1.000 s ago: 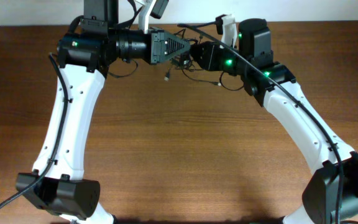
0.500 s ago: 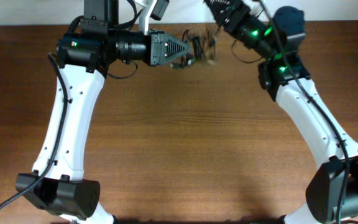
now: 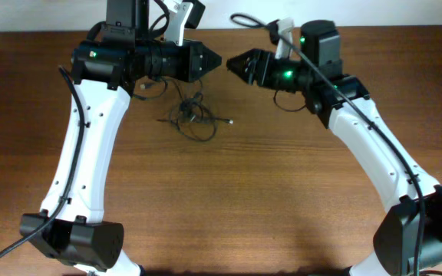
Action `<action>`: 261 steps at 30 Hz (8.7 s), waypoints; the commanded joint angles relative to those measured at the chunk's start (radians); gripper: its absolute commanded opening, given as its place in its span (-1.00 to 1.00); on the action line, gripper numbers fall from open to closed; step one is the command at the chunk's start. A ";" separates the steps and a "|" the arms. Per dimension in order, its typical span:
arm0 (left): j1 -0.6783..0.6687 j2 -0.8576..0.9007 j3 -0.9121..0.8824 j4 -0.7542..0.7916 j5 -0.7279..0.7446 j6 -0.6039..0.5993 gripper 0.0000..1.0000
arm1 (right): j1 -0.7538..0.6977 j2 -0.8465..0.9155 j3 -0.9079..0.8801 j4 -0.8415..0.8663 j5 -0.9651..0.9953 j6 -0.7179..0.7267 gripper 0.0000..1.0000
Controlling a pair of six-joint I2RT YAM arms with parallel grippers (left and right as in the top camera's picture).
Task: Untangle cables
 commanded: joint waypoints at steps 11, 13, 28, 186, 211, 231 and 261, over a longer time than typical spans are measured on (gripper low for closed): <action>0.041 0.134 0.014 -0.092 -0.575 -0.026 -0.23 | -0.187 -0.007 0.005 -0.456 0.249 -0.069 0.33; 0.041 0.200 0.014 -0.119 -0.610 -0.026 -0.23 | -0.216 -0.007 0.005 -0.523 0.266 -0.104 0.35; 0.039 0.583 0.013 -0.282 -0.679 -0.015 -0.51 | -0.225 -0.006 0.005 -0.632 0.348 -0.156 0.46; -0.085 0.420 -0.146 -0.068 -0.519 0.512 -0.07 | -0.438 -0.184 0.292 -1.042 0.107 -0.541 -0.65; -0.032 0.548 0.628 -0.383 -0.178 0.211 -1.00 | -0.280 -0.127 0.292 -0.942 0.106 -0.437 -0.58; -0.034 0.548 0.719 -0.383 0.381 0.022 -1.00 | -0.012 0.048 0.293 -0.424 0.186 -0.090 0.00; 0.214 0.548 0.719 -0.381 -0.024 0.251 -0.78 | -0.332 -0.326 0.296 -0.798 0.402 -0.215 -0.92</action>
